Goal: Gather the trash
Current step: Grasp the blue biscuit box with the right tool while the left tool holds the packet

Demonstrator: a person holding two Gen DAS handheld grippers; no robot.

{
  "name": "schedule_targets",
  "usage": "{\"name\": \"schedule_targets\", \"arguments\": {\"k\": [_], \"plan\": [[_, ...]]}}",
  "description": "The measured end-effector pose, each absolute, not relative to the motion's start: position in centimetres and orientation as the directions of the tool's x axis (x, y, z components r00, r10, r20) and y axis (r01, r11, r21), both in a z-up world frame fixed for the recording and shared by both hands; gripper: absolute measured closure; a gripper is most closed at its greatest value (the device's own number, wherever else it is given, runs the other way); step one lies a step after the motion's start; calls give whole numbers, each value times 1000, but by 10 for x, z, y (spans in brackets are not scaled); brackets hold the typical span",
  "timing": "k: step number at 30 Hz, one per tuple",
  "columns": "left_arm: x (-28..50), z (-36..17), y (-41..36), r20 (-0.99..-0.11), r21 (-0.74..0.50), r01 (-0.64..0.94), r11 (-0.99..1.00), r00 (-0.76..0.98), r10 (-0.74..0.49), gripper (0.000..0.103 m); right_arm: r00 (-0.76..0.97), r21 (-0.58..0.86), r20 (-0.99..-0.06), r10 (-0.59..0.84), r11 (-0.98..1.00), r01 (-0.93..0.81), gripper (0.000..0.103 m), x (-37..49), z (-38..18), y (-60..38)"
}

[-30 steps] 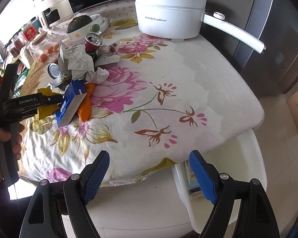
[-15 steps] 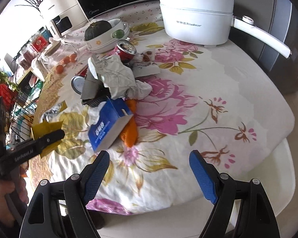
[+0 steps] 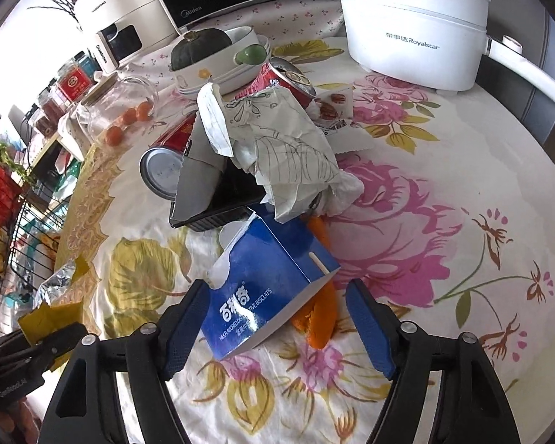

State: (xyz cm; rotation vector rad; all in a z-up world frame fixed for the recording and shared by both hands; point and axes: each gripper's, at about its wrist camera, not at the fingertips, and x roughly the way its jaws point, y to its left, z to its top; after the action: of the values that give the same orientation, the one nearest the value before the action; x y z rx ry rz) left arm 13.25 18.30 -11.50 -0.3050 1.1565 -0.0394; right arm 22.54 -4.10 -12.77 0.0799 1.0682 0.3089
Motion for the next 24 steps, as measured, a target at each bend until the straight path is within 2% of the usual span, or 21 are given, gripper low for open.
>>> {"name": "schedule_targets", "arguments": {"k": [2, 3, 9, 24], "plan": [[132, -116, 185, -895, -259, -129, 957, 404, -188, 66, 447, 215, -848, 286, 955, -205, 47, 226, -129, -41], [132, -116, 185, -896, -259, -130, 957, 402, -188, 66, 450, 216, -846, 287, 955, -202, 48, 225, -128, -42], [130, -117, 184, -898, -254, -125, 959, 399, -186, 66, 486, 230, -812, 325, 942, -245, 73, 216, -109, -41], [132, -112, 159, -893, -242, -72, 968, 406, -193, 66, 479, 304, -770, 421, 903, -305, 79, 188, -71, -59]]}}
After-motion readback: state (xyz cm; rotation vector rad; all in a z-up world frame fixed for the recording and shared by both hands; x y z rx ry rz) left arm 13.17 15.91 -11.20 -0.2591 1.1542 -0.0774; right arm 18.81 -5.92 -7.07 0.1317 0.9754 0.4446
